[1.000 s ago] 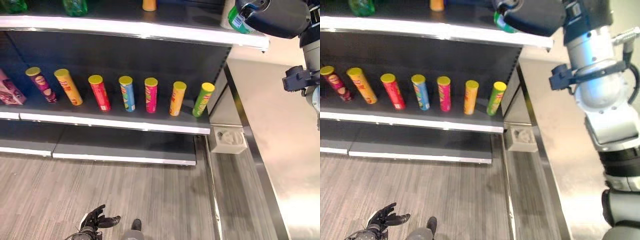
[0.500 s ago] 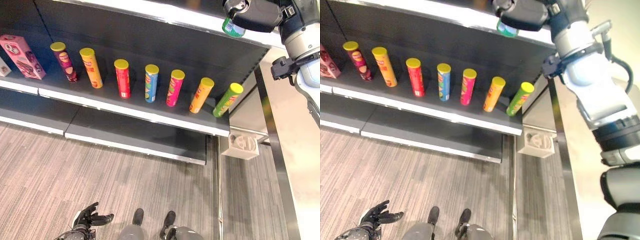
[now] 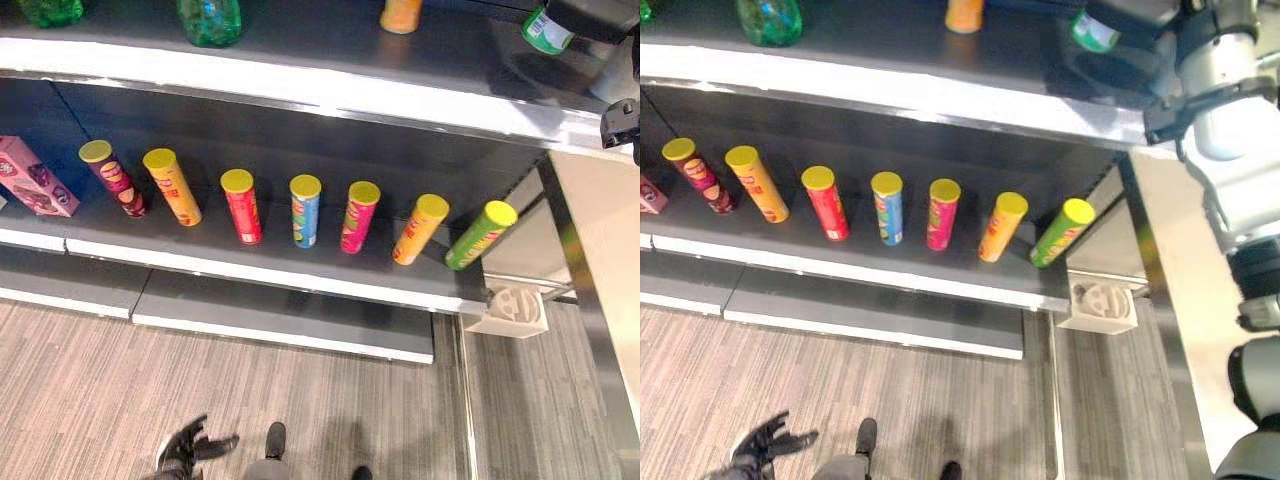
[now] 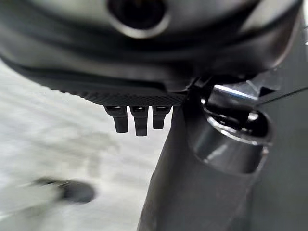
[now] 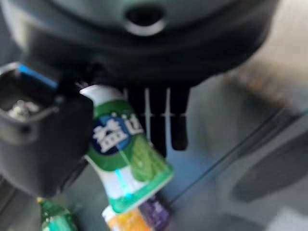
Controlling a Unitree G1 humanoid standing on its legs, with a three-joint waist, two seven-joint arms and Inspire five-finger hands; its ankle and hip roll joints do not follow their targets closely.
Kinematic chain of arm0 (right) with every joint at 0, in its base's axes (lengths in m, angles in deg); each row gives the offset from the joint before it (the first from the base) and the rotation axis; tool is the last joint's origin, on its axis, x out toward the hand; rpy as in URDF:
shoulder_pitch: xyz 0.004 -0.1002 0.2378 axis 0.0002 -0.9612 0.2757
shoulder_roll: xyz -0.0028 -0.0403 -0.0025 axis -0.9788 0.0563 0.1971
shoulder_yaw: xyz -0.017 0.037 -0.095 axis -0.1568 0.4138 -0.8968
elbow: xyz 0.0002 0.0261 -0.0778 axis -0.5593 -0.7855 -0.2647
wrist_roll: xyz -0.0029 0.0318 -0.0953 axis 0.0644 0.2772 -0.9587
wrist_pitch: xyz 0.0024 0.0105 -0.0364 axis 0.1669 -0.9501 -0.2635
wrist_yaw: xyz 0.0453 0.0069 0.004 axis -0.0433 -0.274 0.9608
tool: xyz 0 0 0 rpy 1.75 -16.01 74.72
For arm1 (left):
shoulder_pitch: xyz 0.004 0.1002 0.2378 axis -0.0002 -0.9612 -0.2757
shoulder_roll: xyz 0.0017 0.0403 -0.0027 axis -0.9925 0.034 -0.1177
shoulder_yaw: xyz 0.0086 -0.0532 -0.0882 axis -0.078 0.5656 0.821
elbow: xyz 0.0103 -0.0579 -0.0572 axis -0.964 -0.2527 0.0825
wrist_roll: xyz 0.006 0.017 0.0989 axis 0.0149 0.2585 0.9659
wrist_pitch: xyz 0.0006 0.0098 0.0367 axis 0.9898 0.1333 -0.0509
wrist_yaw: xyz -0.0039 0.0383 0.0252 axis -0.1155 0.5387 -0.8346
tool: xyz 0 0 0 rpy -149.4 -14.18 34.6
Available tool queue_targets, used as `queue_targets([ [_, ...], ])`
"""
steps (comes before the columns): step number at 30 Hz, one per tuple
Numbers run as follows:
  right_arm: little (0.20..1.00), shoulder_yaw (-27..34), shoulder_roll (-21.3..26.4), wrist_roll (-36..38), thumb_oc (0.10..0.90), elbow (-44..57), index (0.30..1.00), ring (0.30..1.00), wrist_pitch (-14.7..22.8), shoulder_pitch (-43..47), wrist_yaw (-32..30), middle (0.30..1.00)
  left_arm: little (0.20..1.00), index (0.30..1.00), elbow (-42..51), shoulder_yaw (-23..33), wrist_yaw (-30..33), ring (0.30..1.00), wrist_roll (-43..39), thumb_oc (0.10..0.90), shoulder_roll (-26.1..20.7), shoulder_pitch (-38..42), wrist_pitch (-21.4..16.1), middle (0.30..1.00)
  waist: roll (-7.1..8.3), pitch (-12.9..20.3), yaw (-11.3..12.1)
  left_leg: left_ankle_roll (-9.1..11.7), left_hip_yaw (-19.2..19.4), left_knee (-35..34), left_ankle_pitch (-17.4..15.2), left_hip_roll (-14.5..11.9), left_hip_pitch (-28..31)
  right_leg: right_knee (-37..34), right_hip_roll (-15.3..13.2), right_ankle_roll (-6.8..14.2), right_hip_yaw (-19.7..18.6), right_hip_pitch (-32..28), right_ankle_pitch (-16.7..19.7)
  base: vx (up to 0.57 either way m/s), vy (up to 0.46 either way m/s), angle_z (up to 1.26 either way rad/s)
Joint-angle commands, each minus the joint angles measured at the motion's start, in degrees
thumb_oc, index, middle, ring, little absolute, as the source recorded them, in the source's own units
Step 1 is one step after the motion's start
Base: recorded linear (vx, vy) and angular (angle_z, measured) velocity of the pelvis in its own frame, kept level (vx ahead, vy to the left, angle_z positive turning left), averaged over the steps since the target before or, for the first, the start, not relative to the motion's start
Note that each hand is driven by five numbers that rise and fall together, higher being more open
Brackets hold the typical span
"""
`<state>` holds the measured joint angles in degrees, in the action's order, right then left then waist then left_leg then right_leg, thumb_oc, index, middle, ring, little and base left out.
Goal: Put the goods on the table back onto the shelves and tidy them up.
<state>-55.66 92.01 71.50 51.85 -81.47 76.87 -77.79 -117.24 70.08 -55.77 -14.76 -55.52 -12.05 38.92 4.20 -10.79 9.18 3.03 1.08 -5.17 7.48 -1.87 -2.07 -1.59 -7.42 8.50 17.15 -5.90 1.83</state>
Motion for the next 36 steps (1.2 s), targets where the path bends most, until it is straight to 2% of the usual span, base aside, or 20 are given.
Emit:
queue_targets([
  [1, 0.3, 3.11, -0.49, 0.05, 0.4, -2.41, 0.3, 0.3, 3.48, 10.16, -3.05, 0.3, 0.9, 0.9, 0.25, -0.79, 1.24, 0.9, -0.09, 0.8, -4.01, -4.61, -1.86, 0.9, 4.68, 3.39, 3.23, 1.49, 2.17, 1.07, -8.13, 0.12, -0.16, 0.09, -8.96, 5.36, 1.06, 3.47, 0.93, 0.03, 0.038, -0.03],
  [13, 0.3, 1.15, -3.61, 1.68, 0.4, -2.74, 0.3, 0.3, 3.95, 11.18, -1.67, 0.3, 0.9, 0.9, 0.16, -1.27, 1.1, 0.9, -0.64, 0.8, -3.23, -4.85, -1.79, 0.9, 6.45, 3.38, 3.86, 0.92, 1.83, 1.02, -8.61, 0.59, 0.15, -0.08, -9.35, 5.88, 1.96, 3.06, 1.99, 0.02, -0.004, 0.04],
  [16, 0.3, 4.46, -4.23, 1.83, 0.4, 0.37, 0.3, 0.3, 4.33, 7.06, -1.98, 0.3, 0.9, 0.9, 0.63, -0.97, 1.23, 0.9, -0.58, 0.8, -2.99, -5.0, -1.69, 0.9, 7.1, 2.83, 3.95, 0.84, 1.64, 1.08, -8.56, 0.39, -0.13, 0.16, -9.2, 5.87, 2.26, 3.33, 2.09, 0.01, -0.038, -0.05],
  [17, 0.3, 7.89, -4.14, -0.08, 0.4, 6.6, 0.3, 0.3, 4.7, 2.56, -2.54, 0.3, 0.9, 0.9, 0.71, -0.28, 1.37, 0.9, -0.18, 0.8, -2.68, -5.14, -1.37, 0.9, 7.35, 2.27, 3.83, 0.76, 1.59, 1.14, -8.59, 0.21, -0.33, 0.27, -9.23, 5.89, 2.5, 3.58, 2.24, 0.0, -0.036, 0.19],
  [18, 0.3, 9.19, -4.1, -1.08, 0.4, 8.04, 0.3, 0.3, 4.86, 1.22, -3.04, 0.3, 0.9, 0.9, 0.74, -0.16, 1.42, 0.9, -0.04, 0.8, -2.59, -5.18, -1.33, 0.9, 7.42, 2.15, 3.75, 0.74, 1.62, 1.14, -8.6, 0.2, -0.37, 0.31, -9.27, 5.91, 2.39, 3.72, 2.34, 0.0, -0.038, 0.1],
  [19, 0.3, 11.83, -4.2, -4.06, 0.4, 11.2, 0.3, 0.3, 4.94, -1.14, -4.4, 0.3, 0.9, 0.9, 0.79, -0.02, 1.52, 0.9, 0.51, 0.8, -2.3, -5.19, -1.29, 0.9, 7.38, 2.17, 3.49, 0.61, 1.65, 1.06, -8.64, 0.26, -0.44, 0.34, -9.27, 5.87, 2.19, 3.87, 2.39, 0.0, -0.015, -0.04],
  [22, 0.3, 14.53, -5.25, -5.64, 0.4, 13.47, 0.3, 0.3, 5.14, -3.77, -4.96, 0.3, 0.9, 0.9, 1.06, -0.08, 1.56, 0.9, 0.84, 0.8, -1.78, -5.45, -1.31, 0.9, 7.0, 2.24, 3.22, 0.42, 1.72, 1.02, -8.86, 0.45, -0.2, 0.28, -9.45, 5.94, 2.4, 3.74, 2.44, 0.01, -0.004, -0.11],
  [30, 0.3, 16.65, -6.07, -6.13, 0.4, 13.31, 0.3, 0.3, 4.97, -6.81, -5.0, 0.3, 0.9, 0.9, 1.05, 0.03, 1.7, 0.9, 1.04, 0.8, -1.61, -5.5, -1.34, 0.9, 6.63, 2.11, 2.94, 0.28, 1.68, 1.04, -9.04, 0.68, 0.07, 0.19, -9.62, 6.04, 2.7, 3.46, 2.51, 0.0, 0.0, 0.0],
  [36, 0.3, 15.62, -5.26, -6.11, 0.4, 11.98, 0.3, 0.3, 4.74, -6.33, -4.54, 0.3, 0.9, 0.9, 1.73, -0.25, 1.63, 0.9, 1.21, 0.8, -1.82, -5.59, -1.41, 0.9, 7.0, 1.84, 2.85, 0.28, 1.57, 1.09, -9.03, 0.63, -0.01, 0.14, -9.63, 6.07, 2.84, 3.47, 2.57, 0.0, 0.0, 0.0],
])
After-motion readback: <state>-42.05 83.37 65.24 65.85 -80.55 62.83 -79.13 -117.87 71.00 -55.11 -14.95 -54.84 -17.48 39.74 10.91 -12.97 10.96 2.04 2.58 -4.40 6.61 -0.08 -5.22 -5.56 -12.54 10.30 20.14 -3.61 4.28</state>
